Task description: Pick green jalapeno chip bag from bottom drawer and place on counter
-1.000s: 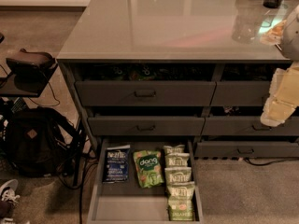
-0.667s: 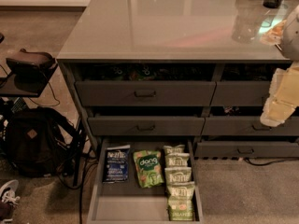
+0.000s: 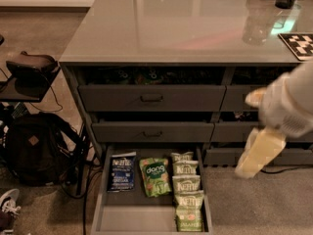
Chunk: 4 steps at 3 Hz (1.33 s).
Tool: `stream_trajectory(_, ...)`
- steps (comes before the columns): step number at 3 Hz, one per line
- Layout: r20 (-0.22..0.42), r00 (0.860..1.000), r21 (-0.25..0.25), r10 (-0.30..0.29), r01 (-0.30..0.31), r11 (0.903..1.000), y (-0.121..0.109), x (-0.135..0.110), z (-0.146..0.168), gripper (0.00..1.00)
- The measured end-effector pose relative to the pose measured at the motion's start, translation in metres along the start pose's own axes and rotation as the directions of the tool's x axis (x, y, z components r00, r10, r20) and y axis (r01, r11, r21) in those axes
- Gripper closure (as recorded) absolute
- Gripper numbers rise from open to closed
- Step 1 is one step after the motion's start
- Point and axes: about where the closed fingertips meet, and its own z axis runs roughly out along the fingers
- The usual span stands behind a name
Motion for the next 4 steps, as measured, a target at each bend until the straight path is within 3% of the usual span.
stream_trajectory(1,0.094,0.99,-0.112,0.107,-0.097,0.9889,0.036,0.026,0.092,0.0)
stream_trajectory(2,0.074,0.979,-0.265,0.19,-0.165,0.9502,0.082,0.047,0.218,0.0)
stream_trajectory(3,-0.03,0.971,-0.283,0.238,-0.237,0.9294,0.078,0.073,0.328,0.0)
stream_trajectory(4,-0.05,0.973,-0.145,0.223,-0.228,0.9626,-0.008,0.084,0.42,0.0)
